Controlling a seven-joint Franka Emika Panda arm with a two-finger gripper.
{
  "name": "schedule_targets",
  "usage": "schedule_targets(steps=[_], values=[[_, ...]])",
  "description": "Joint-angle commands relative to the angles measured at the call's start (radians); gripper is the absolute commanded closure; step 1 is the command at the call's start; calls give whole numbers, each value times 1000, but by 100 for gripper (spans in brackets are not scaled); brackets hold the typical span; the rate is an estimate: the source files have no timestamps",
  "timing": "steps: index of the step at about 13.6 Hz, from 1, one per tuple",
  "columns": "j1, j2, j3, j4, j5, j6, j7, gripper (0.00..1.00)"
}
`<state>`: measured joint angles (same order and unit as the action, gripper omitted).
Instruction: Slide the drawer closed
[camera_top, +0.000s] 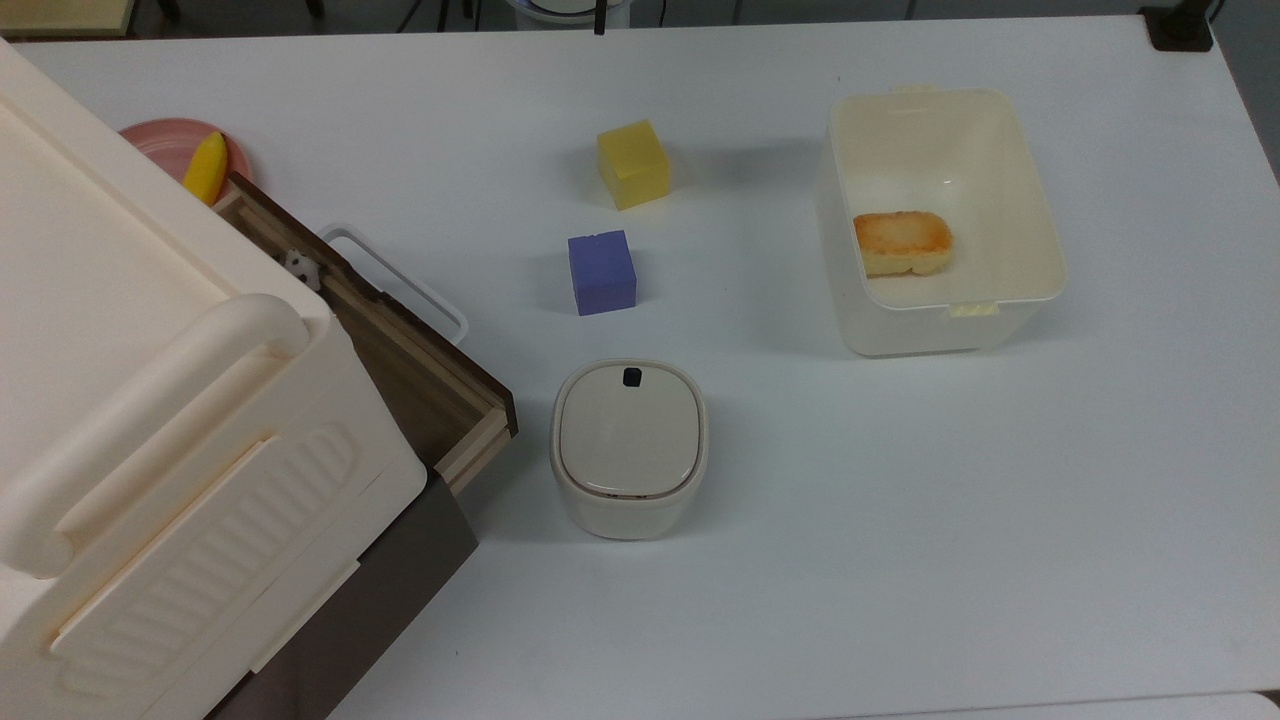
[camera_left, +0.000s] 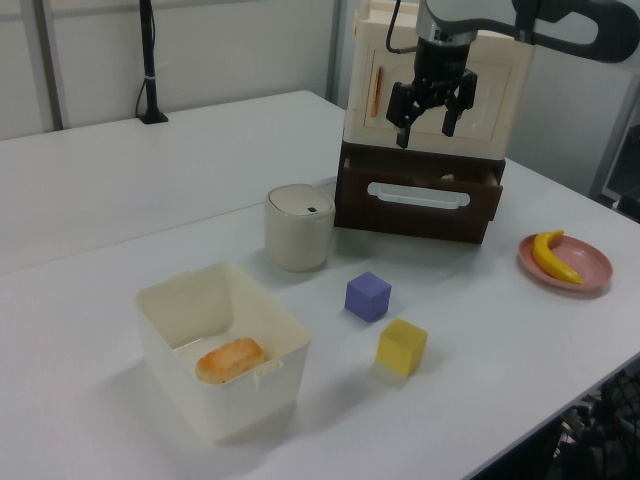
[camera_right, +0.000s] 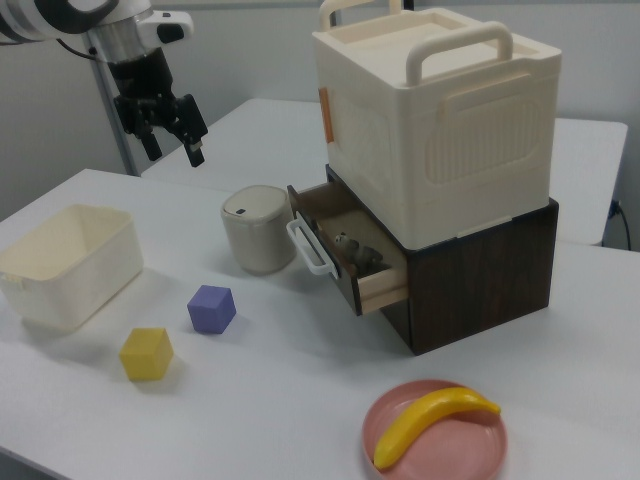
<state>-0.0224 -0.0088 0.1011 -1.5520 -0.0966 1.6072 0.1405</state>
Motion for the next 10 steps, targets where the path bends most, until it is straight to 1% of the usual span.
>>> schedule_targets(steps=[1, 10], values=[[-4, -13, -6, -30, 15, 34, 8, 0], [-5, -13, -7, -29, 23, 36, 7, 0]])
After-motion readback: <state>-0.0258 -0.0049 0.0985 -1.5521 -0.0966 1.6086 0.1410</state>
